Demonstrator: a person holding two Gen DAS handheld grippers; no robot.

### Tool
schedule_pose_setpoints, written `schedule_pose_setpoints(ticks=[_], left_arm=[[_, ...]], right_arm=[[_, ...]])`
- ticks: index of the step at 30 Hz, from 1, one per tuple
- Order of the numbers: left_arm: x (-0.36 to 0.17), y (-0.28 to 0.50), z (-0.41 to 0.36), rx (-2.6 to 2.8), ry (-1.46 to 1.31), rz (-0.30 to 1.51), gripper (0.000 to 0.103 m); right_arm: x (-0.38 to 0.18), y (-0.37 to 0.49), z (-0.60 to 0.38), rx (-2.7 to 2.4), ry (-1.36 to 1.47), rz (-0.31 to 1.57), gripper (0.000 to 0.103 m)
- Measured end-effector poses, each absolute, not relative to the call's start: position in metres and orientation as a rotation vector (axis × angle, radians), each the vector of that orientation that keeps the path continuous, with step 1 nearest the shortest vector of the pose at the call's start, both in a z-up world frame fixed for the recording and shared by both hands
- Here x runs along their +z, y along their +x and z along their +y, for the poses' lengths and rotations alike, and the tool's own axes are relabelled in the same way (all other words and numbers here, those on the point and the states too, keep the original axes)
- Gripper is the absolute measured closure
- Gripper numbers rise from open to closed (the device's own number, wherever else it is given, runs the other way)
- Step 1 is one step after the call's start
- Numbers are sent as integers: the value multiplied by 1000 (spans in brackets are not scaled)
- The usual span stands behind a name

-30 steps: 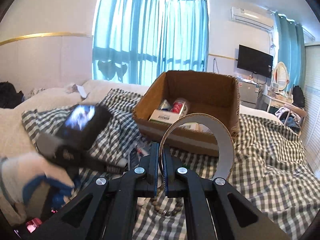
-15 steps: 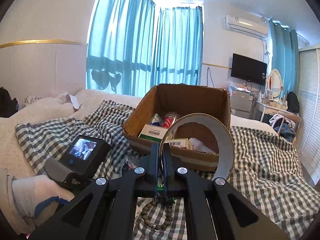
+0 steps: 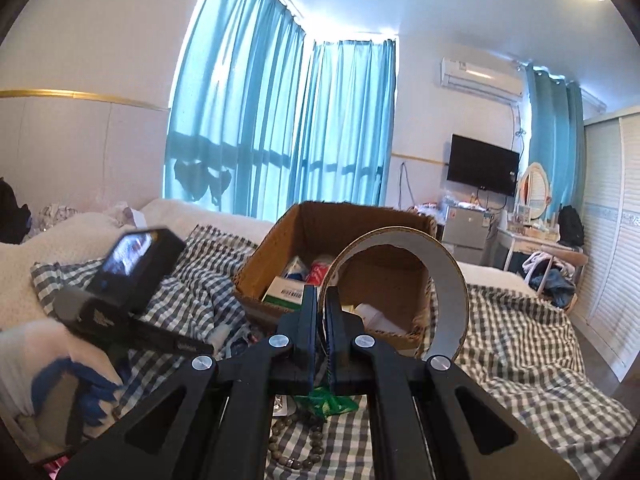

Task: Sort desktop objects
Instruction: 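Lift the tube and tape roll and carry both over the cardboard box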

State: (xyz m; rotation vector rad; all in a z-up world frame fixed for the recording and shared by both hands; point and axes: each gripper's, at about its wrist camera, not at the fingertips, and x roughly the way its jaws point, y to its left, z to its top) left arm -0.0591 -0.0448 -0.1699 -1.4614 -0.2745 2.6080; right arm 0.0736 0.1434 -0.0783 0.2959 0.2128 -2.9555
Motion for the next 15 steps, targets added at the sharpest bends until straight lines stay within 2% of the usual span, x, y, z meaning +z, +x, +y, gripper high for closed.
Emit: schedule_pose_setpoints(ticks=[2, 7, 12, 14, 15], left_arm=[[-151, -54, -44, 2652, -1391, -258, 103], [-96, -48, -52, 2743, -1217, -220, 103], [-73, -49, -54, 2748, -1169, -196, 103], [-83, -52, -49, 2743, -1229, -152, 99], [-97, -57, -46, 2715, -1304, -144, 83]], right_arm=[[-76, 76, 144, -2959, 277, 206, 100], [-72, 78, 144, -2964, 247, 201, 100], [-69, 82, 146, -2967, 225, 198, 100], [-68, 82, 147, -2967, 217, 191, 100], [-68, 82, 147, -2968, 216, 192, 100]])
